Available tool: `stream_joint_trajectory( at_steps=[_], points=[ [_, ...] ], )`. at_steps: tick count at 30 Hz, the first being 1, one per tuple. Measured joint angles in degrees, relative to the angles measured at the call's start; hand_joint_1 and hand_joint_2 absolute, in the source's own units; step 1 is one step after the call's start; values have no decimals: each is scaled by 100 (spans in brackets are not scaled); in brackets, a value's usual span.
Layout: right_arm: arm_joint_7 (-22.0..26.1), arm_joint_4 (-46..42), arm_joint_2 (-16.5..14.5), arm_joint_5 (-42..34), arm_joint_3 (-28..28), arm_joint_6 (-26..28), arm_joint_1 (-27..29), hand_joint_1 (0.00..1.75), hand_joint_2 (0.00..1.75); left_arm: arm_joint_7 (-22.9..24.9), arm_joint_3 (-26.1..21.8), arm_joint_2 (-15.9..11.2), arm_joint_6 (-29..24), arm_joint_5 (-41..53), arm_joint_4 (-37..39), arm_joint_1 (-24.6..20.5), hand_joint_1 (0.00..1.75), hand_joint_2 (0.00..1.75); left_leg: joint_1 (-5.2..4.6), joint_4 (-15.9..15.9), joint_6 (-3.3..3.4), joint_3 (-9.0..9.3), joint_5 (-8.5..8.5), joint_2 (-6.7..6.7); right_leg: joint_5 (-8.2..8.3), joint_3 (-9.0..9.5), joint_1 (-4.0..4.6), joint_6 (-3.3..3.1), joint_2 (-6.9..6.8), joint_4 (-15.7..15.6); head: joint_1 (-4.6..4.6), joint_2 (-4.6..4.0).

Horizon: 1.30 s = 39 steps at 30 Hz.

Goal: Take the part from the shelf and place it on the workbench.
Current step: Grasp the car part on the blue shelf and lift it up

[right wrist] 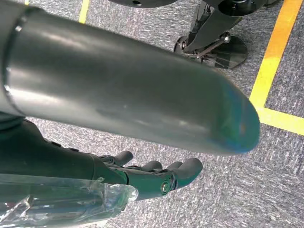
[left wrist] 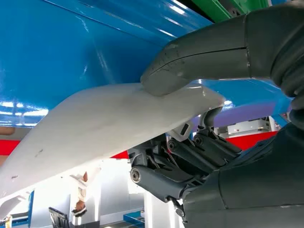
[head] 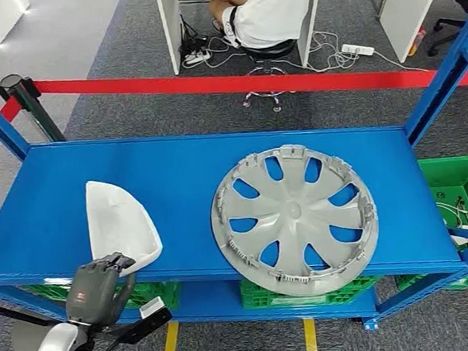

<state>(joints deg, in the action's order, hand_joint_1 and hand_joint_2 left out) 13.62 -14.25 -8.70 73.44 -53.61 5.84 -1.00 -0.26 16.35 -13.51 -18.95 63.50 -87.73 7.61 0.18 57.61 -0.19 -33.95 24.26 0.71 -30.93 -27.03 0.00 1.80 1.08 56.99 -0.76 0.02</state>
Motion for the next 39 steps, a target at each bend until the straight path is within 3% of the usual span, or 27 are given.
stream_joint_trajectory(
  at_steps=[10, 12, 15, 20, 25, 33, 39],
  points=[
    [1, 0, 2, 11, -1, -3, 2, 0, 0, 163, 17, -56, -153, 208, -20, -38, 151, 175, 3, 0, 0, 2, -1, 0, 0, -2, 0, 0, 0, 0, -1, 0],
    [15, 0, 13, 34, -1, -7, 4, 0, 0, 831, 214, -453, -527, 1008, -166, -225, 152, 175, 15, 1, -3, 2, -4, 0, 1, -3, 11, -1, 1, 0, 1, 0],
    [46, 0, 23, 59, -2, -12, 22, 0, 0, 1953, 731, -1389, -868, 2283, -574, -685, 155, 175, 18, -4, -5, 13, -8, 9, 2, 11, 18, -1, -10, 1, -3, 0],
    [68, 0, 36, 78, -30, -7, 22, 0, 0, 2384, 1390, -2181, -896, 2398, -919, -1093, 158, 175, 18, -10, -7, 22, -9, 12, -1, 16, 15, -3, -7, 2, -1, 0],
    [77, 0, 37, 105, -56, -7, 27, 0, 0, 2887, 2029, -2716, -896, 2398, -1034, -1598, 162, 175, 16, -10, -7, 22, -9, 13, -1, 18, 14, -3, -11, 2, -1, 0],
    [89, 0, 37, 114, -90, -9, 30, 0, 0, 3025, 2501, -3036, -904, 2398, -1207, -1958, 150, 175, 15, -10, -7, 22, -9, 12, 0, 17, 12, -2, -10, 2, -1, 0],
    [98, 7, 37, 155, -138, 0, 25, 0, 0, 2841, 2590, -3012, -1000, 2398, -1222, -1927, 150, 175, 14, -10, -7, 22, -9, 12, -1, 17, 11, -2, -8, 2, -2, 0]
  ],
)
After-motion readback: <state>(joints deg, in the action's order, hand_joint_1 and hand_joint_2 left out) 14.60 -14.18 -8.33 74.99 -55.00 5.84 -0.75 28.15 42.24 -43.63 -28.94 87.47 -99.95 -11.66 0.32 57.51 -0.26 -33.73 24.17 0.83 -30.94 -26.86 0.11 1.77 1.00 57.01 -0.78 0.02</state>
